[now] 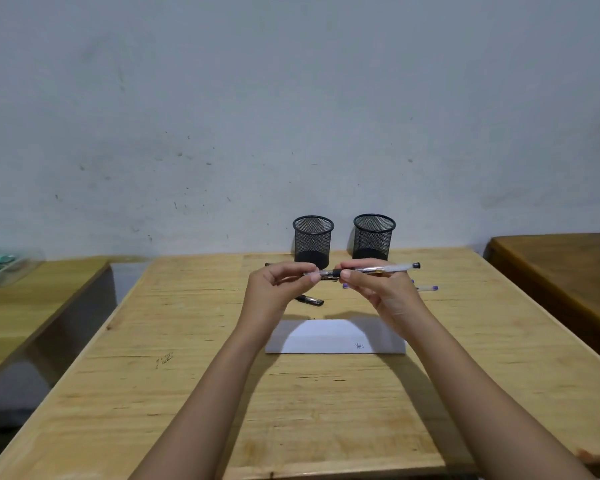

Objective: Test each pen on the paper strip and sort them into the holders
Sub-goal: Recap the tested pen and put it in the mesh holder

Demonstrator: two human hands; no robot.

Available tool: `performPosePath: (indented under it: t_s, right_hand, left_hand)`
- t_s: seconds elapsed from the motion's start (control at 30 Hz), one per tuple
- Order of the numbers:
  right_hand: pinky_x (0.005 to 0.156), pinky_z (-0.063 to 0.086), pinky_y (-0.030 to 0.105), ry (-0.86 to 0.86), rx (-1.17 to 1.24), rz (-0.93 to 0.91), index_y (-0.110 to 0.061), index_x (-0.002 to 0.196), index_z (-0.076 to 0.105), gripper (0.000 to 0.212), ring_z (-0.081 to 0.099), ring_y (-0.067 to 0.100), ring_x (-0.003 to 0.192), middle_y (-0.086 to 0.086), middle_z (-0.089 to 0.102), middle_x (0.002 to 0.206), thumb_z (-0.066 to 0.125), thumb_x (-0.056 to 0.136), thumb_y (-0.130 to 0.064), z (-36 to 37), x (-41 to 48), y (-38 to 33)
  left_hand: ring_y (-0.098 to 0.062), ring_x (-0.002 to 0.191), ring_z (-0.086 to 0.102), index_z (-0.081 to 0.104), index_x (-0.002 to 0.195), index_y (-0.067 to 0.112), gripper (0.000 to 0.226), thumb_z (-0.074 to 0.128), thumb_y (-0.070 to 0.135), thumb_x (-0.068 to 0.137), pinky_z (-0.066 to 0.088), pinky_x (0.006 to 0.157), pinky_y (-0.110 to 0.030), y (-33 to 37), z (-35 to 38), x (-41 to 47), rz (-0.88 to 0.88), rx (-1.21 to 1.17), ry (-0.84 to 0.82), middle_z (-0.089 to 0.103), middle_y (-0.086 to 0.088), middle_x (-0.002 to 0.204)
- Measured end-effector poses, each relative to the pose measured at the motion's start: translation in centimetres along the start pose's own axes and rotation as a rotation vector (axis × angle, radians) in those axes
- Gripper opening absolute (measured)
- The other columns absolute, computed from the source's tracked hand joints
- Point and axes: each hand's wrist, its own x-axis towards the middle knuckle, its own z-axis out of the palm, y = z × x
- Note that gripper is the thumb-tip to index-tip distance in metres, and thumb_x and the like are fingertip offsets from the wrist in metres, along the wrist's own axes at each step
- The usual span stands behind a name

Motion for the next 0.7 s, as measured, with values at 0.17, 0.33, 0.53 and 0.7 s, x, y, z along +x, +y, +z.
performPosePath:
  t_s: [0.17, 0.33, 0.53, 0.7]
  right_hand:
    - [0.072, 0.053, 0.018, -0.006, 0.025, -0.019, -0.005, 0.084, 0.072, 0.026, 0.068, 0.014, 0.076, 0.005, 0.075, 0.082, 0.078, 0.059, -0.010, 0.1, -0.5, 0.5]
    - [0.072, 0.051, 0.021, -0.014, -0.075, -0.118, -0.013, 0.076, 0.075, 0.028, 0.069, 0.015, 0.081, 0.005, 0.075, 0.083, 0.086, 0.052, -0.022, 0.2, -0.2, 0.3]
    - [0.073, 0.053, 0.022, -0.047, -0.258, -0.156, -0.014, 0.082, 0.076, 0.021, 0.070, 0.016, 0.082, 0.002, 0.076, 0.083, 0.078, 0.063, -0.022, 0.4, 0.4, -1.1]
    - [0.079, 0.056, 0.027, 0.004, -0.316, -0.217, -0.006, 0.082, 0.075, 0.015, 0.071, 0.018, 0.080, 0.006, 0.076, 0.080, 0.079, 0.067, -0.006, -1.1, 1.9, -2.6]
  left_hand:
    - [-0.018, 0.083, 0.065, 0.074, 0.086, 0.009, 0.012, 0.073, 0.004, 0.075, 0.054, 0.065, -0.019, -0.2, 0.7, -0.5, -0.038, -0.113, 0.033, 0.074, -0.007, 0.085]
    - [-0.019, 0.082, 0.070, 0.074, 0.082, 0.012, 0.012, 0.072, 0.003, 0.074, 0.057, 0.077, -0.023, -0.5, 1.0, -0.7, -0.083, -0.211, 0.038, 0.075, -0.007, 0.081]
    - [-0.012, 0.074, 0.070, 0.071, 0.087, 0.002, 0.013, 0.070, -0.002, 0.075, 0.056, 0.072, -0.018, -0.2, -0.5, 0.5, -0.068, -0.180, 0.072, 0.075, -0.006, 0.078]
    - [-0.015, 0.079, 0.069, 0.074, 0.083, 0.009, 0.013, 0.073, 0.000, 0.074, 0.056, 0.080, -0.023, 1.1, -3.0, 2.4, -0.046, -0.067, 0.100, 0.075, -0.008, 0.081]
